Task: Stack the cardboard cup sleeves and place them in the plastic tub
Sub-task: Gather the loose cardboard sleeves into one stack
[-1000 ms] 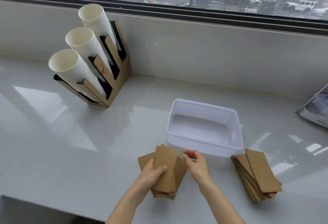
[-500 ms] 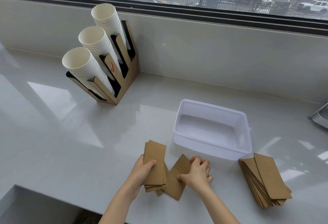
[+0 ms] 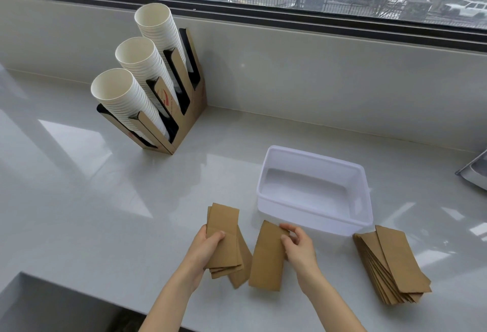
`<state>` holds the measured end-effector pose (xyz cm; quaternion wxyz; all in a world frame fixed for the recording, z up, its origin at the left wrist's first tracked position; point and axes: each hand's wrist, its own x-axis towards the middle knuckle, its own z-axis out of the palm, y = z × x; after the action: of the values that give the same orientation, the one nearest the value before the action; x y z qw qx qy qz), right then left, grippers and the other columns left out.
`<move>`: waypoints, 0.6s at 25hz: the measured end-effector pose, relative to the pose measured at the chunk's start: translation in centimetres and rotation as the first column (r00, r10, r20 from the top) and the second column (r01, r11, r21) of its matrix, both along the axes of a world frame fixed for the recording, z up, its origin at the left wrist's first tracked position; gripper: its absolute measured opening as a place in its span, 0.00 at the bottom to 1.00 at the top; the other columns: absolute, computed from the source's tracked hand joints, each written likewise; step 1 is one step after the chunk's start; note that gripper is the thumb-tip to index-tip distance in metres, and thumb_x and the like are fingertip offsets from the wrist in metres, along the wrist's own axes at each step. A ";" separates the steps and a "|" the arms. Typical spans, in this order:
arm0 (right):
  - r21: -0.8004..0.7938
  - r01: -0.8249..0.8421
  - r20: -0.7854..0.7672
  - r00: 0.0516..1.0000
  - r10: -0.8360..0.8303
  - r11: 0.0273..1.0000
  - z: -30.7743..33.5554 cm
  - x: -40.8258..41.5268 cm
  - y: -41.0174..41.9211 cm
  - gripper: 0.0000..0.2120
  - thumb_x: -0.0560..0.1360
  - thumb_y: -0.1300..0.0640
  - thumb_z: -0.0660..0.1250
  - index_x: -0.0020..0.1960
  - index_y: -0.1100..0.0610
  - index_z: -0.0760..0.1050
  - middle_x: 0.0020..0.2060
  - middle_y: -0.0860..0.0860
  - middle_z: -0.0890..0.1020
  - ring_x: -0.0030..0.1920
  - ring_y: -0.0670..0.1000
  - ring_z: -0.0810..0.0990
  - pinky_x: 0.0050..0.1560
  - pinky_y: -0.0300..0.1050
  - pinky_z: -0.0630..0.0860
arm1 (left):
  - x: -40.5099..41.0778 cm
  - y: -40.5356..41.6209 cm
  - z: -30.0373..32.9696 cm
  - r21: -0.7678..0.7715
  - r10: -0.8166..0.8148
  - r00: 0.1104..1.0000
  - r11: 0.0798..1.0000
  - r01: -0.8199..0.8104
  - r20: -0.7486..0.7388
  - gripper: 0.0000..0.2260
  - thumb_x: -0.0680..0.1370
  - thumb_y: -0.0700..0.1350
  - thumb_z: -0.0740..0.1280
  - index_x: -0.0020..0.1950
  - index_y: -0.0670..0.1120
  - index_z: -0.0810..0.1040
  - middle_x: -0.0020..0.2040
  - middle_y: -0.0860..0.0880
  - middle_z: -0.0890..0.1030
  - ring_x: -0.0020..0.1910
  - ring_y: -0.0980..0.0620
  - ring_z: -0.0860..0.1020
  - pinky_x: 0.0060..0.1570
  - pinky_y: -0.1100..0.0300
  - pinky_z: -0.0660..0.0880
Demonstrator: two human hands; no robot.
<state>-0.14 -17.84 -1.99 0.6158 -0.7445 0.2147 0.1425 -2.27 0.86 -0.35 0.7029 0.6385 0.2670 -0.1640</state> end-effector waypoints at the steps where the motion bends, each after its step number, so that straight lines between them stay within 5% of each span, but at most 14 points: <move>1: 0.056 0.000 0.007 1.000 -0.001 0.998 0.4 0.2 -0.1 0.11 0.77 0.62 0.59 0.55 0.51 0.74 0.48 0.55 0.80 0.44 0.52 0.77 0.47 0.48 0.75 | 0.0 0.0 0.0 -0.001 0.002 1.000 1.000 -0.002 -0.002 0.12 0.78 0.44 0.60 0.61 0.48 0.69 0.50 0.49 0.78 0.49 0.49 0.77 0.43 0.58 0.74; 7: 0.243 -0.088 0.075 0.995 0.072 0.966 2.7 1.2 1.7 0.10 0.76 0.63 0.62 0.56 0.56 0.71 0.42 0.52 0.79 0.42 0.47 0.78 0.41 0.40 0.78 | -0.4 -0.6 0.6 -0.093 -0.070 0.997 0.993 0.068 -0.018 0.12 0.79 0.44 0.57 0.62 0.47 0.69 0.53 0.48 0.79 0.50 0.49 0.78 0.43 0.57 0.75; 12: 0.030 -0.130 0.137 0.983 0.124 0.991 1.9 1.5 3.7 0.08 0.72 0.62 0.67 0.47 0.50 0.74 0.41 0.49 0.79 0.45 0.52 0.80 0.53 0.52 0.79 | -0.7 -0.8 0.5 -0.210 -0.093 0.996 0.973 0.091 0.002 0.15 0.80 0.50 0.55 0.64 0.47 0.68 0.59 0.44 0.78 0.56 0.47 0.78 0.48 0.54 0.78; 15: -0.089 -0.158 0.202 0.964 0.173 0.983 1.8 1.5 4.6 0.09 0.71 0.60 0.69 0.42 0.47 0.72 0.40 0.47 0.79 0.45 0.53 0.79 0.52 0.52 0.80 | -0.9 -0.7 0.0 -0.162 -0.150 0.988 0.975 0.153 0.028 0.17 0.77 0.50 0.61 0.64 0.47 0.67 0.59 0.45 0.78 0.55 0.47 0.80 0.45 0.55 0.80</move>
<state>1.38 -13.28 -0.23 0.5936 -0.7924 0.0912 0.1067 -3.13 0.12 -0.40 0.7403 0.5985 0.1979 -0.2336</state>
